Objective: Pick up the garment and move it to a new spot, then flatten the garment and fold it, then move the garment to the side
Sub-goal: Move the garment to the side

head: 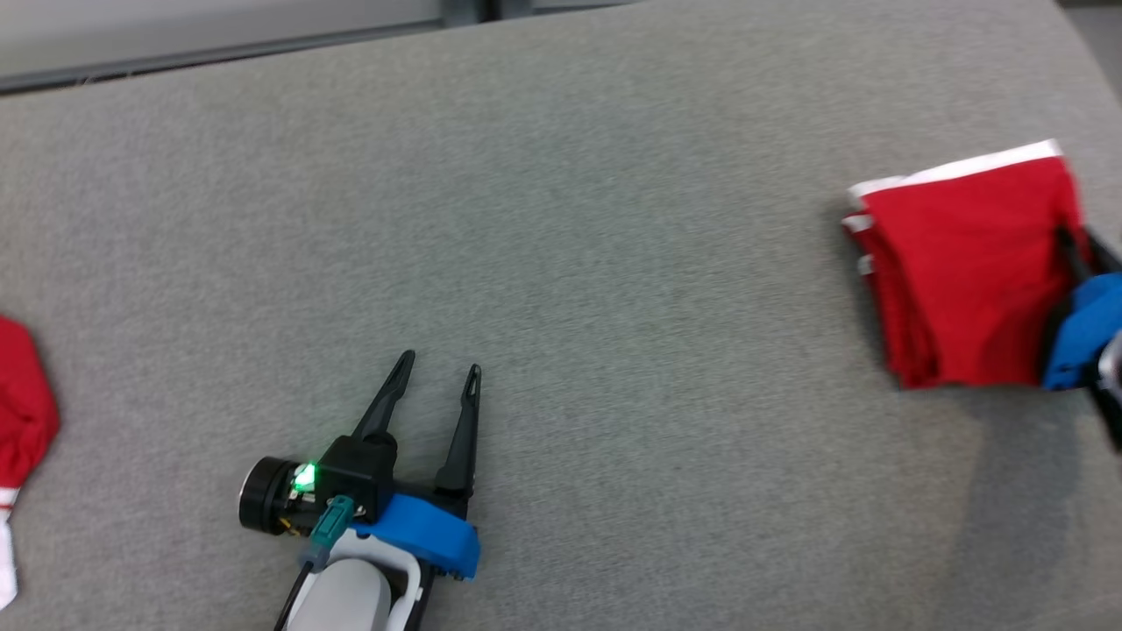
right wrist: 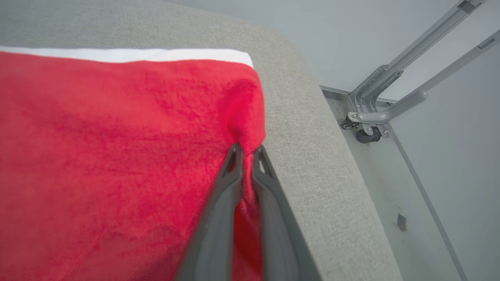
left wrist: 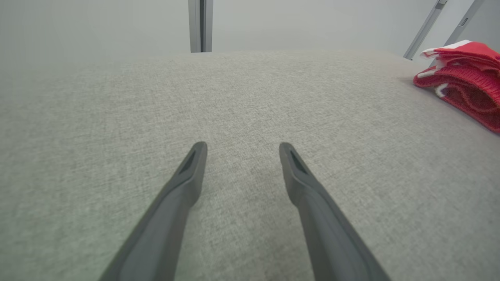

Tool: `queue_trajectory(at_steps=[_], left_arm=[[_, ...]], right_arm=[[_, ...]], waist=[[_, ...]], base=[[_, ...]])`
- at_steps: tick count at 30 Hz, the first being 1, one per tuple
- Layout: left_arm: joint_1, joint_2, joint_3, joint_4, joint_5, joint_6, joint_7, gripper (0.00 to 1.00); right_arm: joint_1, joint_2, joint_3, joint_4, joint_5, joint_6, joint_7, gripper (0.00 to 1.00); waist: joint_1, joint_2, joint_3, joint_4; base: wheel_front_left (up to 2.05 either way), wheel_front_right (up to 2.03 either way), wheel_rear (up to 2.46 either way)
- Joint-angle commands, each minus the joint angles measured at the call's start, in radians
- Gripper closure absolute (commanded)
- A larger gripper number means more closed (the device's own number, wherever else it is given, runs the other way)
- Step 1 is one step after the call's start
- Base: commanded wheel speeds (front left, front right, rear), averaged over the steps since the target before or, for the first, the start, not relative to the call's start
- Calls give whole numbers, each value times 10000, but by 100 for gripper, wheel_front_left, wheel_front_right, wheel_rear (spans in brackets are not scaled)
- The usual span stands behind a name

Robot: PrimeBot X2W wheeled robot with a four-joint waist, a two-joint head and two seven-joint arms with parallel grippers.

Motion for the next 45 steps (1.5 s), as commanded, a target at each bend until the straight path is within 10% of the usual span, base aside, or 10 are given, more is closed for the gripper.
queue_trajectory(at_steps=[1,11,12,13,18,27,36,45], left_arm=[[-201,31,14,-14,-29,2,3,0],[-591,135,-122,-161,-28,52,25,0],[-612,151,-131,-155,-19,50,26,0],[-633,155,-132,-148,-14,48,26,0],[-754,171,-147,-102,-15,98,40,0],[-543,67,328,-385,-174,326,16,0],[-394,25,1410,-423,32,349,11,0],[-73,16,2137,-166,-82,397,11,0]], right_arm=[[-324,-401,-69,115,-230,-6,87,100],[-1329,-2175,-1796,780,-1030,-6,53,98],[-1394,-2275,-1981,813,-1147,-6,47,27],[-1425,-2378,-2142,844,-1346,-8,91,0],[-1495,-2630,-3624,659,-2265,-6,140,0],[-1135,117,-5427,-1366,-3548,-5,-587,0],[787,2291,-3777,-4070,-1717,-5,-634,0],[3003,3058,-2379,-4833,-474,-5,-635,0]], waist=[[-1,-1,529,579],[-1,-1,1210,1425],[-1,-1,1251,1464],[-1,-1,1276,1491],[-1,-1,1333,1561],[-1,-1,772,1486],[-1,-1,-135,1647],[-1,-1,-845,1993]], base=[[0,0,0],[0,0,0],[0,0,0],[0,0,0],[0,0,0],[0,0,0],[0,0,0],[0,0,0]])
